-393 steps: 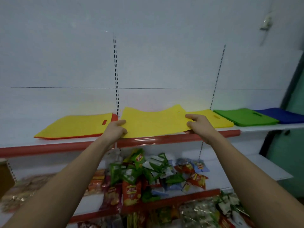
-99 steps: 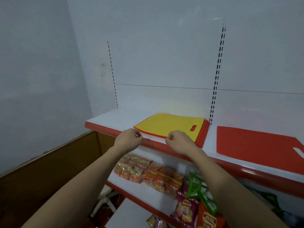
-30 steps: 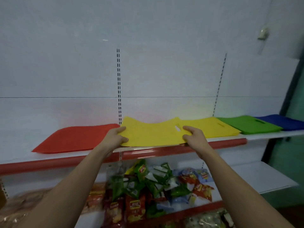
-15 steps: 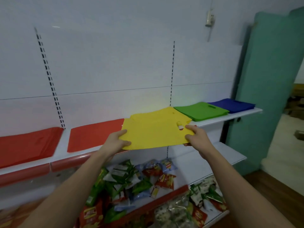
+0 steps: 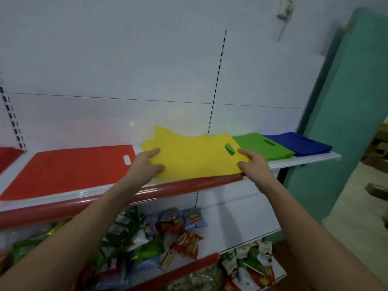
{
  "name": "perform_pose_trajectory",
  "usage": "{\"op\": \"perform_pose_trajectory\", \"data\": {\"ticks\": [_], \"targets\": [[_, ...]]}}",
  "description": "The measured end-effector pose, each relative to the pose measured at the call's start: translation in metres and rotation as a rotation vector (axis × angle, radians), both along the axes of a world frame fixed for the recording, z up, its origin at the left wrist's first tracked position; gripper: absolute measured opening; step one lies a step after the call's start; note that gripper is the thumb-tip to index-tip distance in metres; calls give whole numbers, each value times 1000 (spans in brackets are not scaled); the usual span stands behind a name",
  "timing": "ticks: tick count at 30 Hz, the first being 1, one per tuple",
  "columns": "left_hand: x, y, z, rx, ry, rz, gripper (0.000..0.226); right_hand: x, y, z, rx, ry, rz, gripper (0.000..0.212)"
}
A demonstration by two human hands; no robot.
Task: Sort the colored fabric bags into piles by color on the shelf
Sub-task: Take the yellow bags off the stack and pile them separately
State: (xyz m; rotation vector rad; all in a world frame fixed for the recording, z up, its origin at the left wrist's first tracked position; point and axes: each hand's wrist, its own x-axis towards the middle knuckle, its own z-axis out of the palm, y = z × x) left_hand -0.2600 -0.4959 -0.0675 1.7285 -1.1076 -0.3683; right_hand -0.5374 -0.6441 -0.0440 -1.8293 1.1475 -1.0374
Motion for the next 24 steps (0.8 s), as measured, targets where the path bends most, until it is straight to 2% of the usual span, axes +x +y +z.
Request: {"op": "perform_pose_trajectory", "data": {"ticks": [5,10,18,21,24], "targets": [[-1,-21,7,47,-71,180,57,25,-52,5,-70,60,79,45],[-3,-36,5,130,-73,349,57,49,-93,4,-180,197,125,46],[-19,-60,-14,437,-352,497,49,49,-130,-24,-274,466,230,45],[-24,-65,-12,489,-477,528,50,44,-137,-27,-301,484,233,45],[-27,-72,-5,495,-519,560,49,42,-148,-20,-332,442,204,43]]}}
